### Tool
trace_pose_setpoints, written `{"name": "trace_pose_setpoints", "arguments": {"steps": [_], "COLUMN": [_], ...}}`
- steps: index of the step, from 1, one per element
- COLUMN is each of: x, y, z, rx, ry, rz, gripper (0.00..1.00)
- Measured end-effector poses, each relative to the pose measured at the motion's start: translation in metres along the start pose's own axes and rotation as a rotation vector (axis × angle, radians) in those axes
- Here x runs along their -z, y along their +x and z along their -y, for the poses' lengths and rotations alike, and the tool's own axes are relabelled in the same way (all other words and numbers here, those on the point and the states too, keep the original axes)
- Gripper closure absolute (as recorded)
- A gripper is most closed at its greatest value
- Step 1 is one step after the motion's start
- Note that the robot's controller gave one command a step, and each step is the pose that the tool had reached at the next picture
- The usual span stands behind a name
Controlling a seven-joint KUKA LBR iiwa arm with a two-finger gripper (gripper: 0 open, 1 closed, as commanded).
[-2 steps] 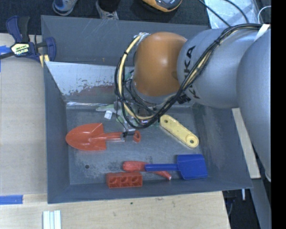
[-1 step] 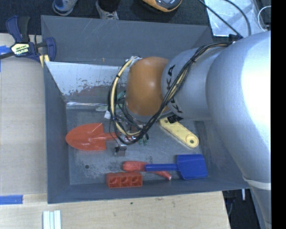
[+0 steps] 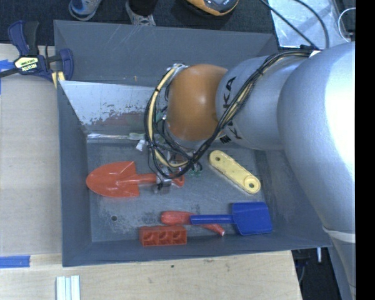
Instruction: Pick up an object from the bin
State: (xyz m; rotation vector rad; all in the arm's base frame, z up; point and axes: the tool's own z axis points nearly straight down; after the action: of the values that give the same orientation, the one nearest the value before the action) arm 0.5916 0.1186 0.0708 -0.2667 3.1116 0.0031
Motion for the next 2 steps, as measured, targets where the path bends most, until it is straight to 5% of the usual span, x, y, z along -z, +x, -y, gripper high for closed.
{"name": "trace_pose_setpoints", "arguments": {"steps": [1,2], "x": [-0.0015,-0.0015], "y": [0.0193,0.0193], "z": [-0.0097,-0.0096], "rx": [-0.157,-0.157], "ry": [-0.002,-0.002], "rz": [-0.018,-0.018], "gripper": [1.0,1.0]}}
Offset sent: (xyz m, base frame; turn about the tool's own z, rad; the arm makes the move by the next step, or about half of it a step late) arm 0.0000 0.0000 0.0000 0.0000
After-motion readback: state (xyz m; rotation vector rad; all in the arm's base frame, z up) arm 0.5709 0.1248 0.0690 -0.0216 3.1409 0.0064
